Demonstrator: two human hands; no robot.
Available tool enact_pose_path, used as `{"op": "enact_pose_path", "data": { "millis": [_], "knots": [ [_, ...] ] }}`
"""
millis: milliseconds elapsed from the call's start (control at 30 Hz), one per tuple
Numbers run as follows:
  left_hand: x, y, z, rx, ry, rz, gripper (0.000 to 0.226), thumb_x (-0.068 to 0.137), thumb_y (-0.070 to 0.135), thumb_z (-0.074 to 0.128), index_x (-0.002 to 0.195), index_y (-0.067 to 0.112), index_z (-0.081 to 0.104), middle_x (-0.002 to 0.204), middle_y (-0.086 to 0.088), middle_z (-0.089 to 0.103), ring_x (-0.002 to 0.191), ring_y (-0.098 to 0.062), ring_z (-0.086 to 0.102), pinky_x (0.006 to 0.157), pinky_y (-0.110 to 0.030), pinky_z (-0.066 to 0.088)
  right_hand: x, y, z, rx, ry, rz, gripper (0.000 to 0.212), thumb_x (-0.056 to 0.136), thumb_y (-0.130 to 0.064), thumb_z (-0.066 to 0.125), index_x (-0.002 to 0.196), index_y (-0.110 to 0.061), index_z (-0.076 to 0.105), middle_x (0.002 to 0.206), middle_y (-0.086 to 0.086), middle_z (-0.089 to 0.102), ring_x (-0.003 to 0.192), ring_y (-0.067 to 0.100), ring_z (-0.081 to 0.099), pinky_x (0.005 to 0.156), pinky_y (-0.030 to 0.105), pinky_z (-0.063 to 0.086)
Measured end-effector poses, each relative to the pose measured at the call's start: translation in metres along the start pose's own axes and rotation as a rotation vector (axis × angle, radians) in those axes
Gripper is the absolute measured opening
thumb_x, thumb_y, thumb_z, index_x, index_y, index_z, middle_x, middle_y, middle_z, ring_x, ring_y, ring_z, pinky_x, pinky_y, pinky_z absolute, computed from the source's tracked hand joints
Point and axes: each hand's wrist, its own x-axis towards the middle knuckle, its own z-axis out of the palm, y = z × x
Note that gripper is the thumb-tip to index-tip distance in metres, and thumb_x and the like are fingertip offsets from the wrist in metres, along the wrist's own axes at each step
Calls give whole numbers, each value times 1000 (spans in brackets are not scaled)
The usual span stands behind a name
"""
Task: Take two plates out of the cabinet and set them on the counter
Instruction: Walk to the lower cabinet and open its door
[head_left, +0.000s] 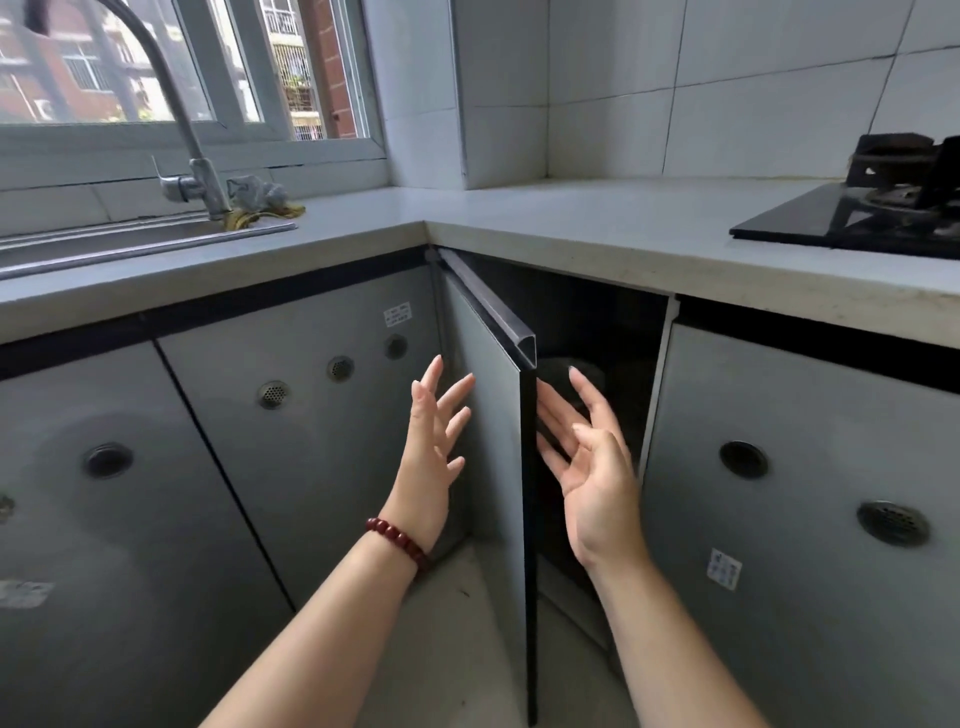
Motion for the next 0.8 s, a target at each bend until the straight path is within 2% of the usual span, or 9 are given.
{"op": "enact_pose_path", "data": {
  "millis": [233, 500, 600, 800],
  "knots": [
    [-22, 4, -35, 5, 89, 13, 71, 72, 72, 16, 138, 49, 25, 138, 19, 47, 131, -13, 39, 109, -55, 18, -6, 11, 19, 124, -87, 37, 49, 84, -23, 34, 131, -27, 47, 123, -3, 66, 121, 13, 56, 98, 33, 41],
    [-34, 2, -51, 15, 131, 19, 69, 76, 75, 15, 139, 48, 25, 134, 16, 53, 125, -12, 47, 107, -53, 23, -12, 25, 48, 157, -155, 93, 46, 85, -20, 32, 126, -23, 52, 124, 1, 66, 123, 16, 54, 107, 42, 37],
    [-34, 1, -59, 16, 142, 18, 74, 72, 79, 16, 139, 49, 25, 133, 15, 55, 124, -12, 48, 107, -52, 24, -11, 30, 56, 166, -169, 113, 44, 86, -20, 32, 124, -21, 54, 126, 4, 64, 124, 19, 53, 108, 46, 36],
    [-37, -1, -76, 25, 180, 27, 73, 72, 76, 14, 139, 49, 25, 130, 15, 58, 122, -12, 52, 105, -51, 26, -9, 42, 74, 213, -256, 173, 45, 85, -20, 32, 124, -19, 54, 125, 1, 65, 124, 16, 54, 107, 42, 38]
  ]
}}
